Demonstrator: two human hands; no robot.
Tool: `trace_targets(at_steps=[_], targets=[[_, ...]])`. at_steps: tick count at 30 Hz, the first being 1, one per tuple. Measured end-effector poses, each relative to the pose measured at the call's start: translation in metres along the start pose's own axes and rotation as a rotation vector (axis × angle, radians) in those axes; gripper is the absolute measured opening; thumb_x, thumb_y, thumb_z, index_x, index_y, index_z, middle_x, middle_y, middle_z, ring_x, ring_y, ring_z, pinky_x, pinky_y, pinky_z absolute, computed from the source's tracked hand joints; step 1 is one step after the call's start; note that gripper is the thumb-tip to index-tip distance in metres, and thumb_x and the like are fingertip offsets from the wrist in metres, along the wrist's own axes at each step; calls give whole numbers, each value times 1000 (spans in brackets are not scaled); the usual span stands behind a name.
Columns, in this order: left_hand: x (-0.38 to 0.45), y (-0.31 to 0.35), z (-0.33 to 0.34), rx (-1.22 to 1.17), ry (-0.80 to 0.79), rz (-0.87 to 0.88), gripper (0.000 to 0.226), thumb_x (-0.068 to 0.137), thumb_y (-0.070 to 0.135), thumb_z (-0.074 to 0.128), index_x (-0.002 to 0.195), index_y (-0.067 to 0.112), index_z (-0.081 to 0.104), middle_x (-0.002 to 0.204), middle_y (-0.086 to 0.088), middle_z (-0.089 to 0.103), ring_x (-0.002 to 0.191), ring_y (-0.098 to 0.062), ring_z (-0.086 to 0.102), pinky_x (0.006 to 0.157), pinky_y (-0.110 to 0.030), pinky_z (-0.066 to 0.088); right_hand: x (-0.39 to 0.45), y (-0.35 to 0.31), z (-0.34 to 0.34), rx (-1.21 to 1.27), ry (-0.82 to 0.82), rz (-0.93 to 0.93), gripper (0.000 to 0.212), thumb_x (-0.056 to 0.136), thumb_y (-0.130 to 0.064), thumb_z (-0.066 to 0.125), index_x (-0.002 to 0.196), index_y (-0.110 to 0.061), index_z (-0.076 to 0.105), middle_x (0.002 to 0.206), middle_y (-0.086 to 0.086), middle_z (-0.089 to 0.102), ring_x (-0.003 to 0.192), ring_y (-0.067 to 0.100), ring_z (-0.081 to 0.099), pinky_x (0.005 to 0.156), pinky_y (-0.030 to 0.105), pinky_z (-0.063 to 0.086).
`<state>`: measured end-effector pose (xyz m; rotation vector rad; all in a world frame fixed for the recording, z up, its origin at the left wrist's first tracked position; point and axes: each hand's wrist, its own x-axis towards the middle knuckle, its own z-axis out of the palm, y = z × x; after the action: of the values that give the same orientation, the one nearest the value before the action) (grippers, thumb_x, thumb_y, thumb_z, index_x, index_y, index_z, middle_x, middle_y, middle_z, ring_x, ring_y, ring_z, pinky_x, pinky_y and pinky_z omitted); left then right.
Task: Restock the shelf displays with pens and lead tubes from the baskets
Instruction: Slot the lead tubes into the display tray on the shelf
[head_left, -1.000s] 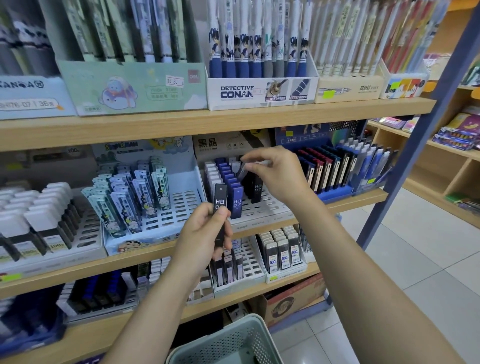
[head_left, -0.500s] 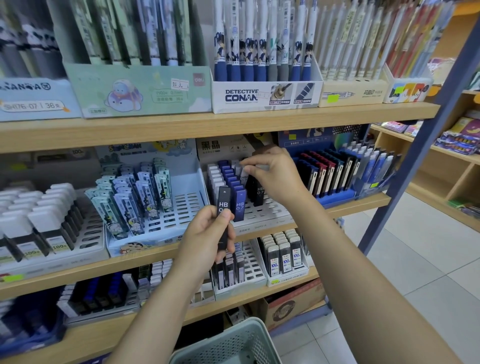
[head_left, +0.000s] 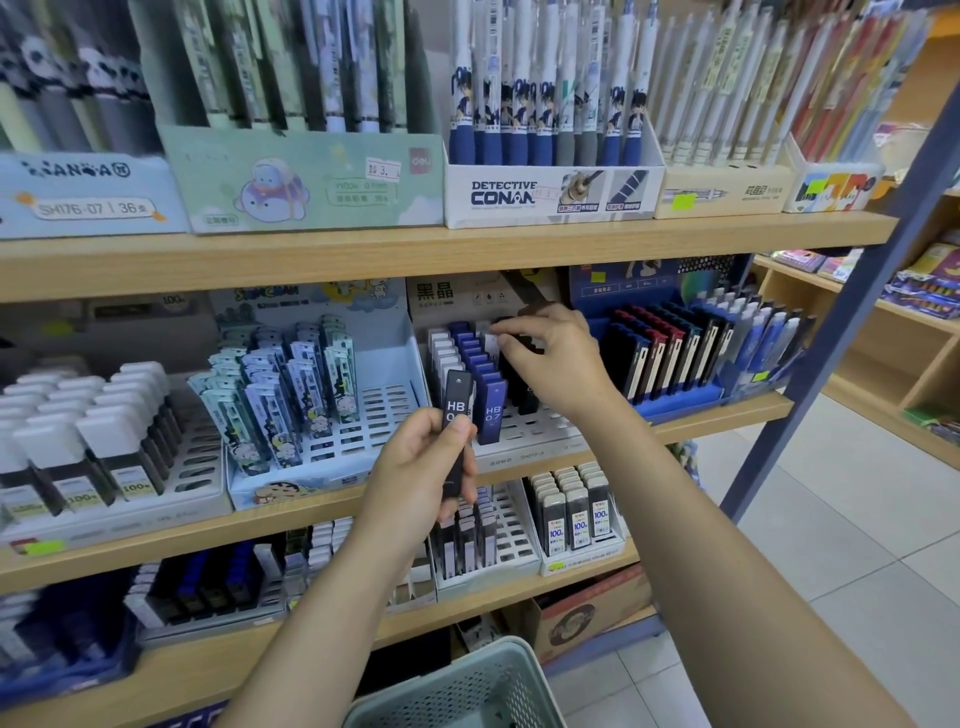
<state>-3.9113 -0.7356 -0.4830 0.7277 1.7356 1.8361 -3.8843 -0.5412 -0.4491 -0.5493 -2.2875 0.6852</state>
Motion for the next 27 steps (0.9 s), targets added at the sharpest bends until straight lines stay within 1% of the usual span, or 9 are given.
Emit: trace_targets(at_steps=[6,10,14,17,20,22,24,26,27], targets=[[-3,4,1,-10,27,1,19,100,27,57,102,11,68,77,-2,72,68,-19,69,42,-24,40,-6,-3,-5,-20,-82,47,32,100,-41,53,129,-41,64,140,3,46,137,23,31,115,52,27],[-3,6,4,-11,38,7,17,97,27,62,102,14,72,83,-6,75,74,-22,74,46,-27,45,-20,-1,-15,118,65,1,28,99,-27,58,123,-25,71,132,4,55,130,22,42,111,47,35],[-4,9,13,-14,16,18,14,97,24,63,100,15,74,84,-5,76,76,-21,74,47,-25,47,-39,-15,-33,236,141,-8,18,97,-20,60,99,-18,79,99,-6,70,102,9,59,86,27,46],[-5,11,21,-3,-5,22,13,98,18,62,103,15,73,87,-4,77,79,-21,75,50,-26,49,-51,-30,-50,457,29,41,15,96,-20,64,95,-15,78,75,-10,71,65,-3,59,63,14,45],[-7,13,28,19,-39,46,14,98,17,62,102,14,75,87,-5,78,79,-20,75,51,-27,51,-60,-33,-56,523,-198,78,14,94,-20,68,101,-9,74,66,-9,66,57,6,56,53,16,43],[-8,14,32,54,-52,66,14,98,18,62,102,15,75,87,-2,78,79,-18,74,53,-26,54,-63,-30,-58,561,-258,85,12,94,-16,69,101,-8,72,66,-2,65,57,12,56,51,22,42],[-9,13,35,205,0,163,14,97,22,63,105,20,75,88,5,77,80,-8,72,59,-22,55,-63,-23,-64,604,-222,93,7,96,-13,65,99,-11,71,63,-2,64,56,15,56,51,25,44],[-9,10,34,543,176,409,22,95,30,65,116,23,70,103,14,70,92,0,63,76,-17,50,-61,-16,-73,640,-123,117,9,99,-14,61,100,-13,69,68,1,67,57,18,57,53,29,47],[-10,11,33,698,259,540,31,95,35,63,124,23,66,115,12,65,104,-3,57,87,-18,44,-60,-11,-76,646,-70,132,10,100,-16,59,102,-13,69,73,5,69,58,20,59,56,32,50]])
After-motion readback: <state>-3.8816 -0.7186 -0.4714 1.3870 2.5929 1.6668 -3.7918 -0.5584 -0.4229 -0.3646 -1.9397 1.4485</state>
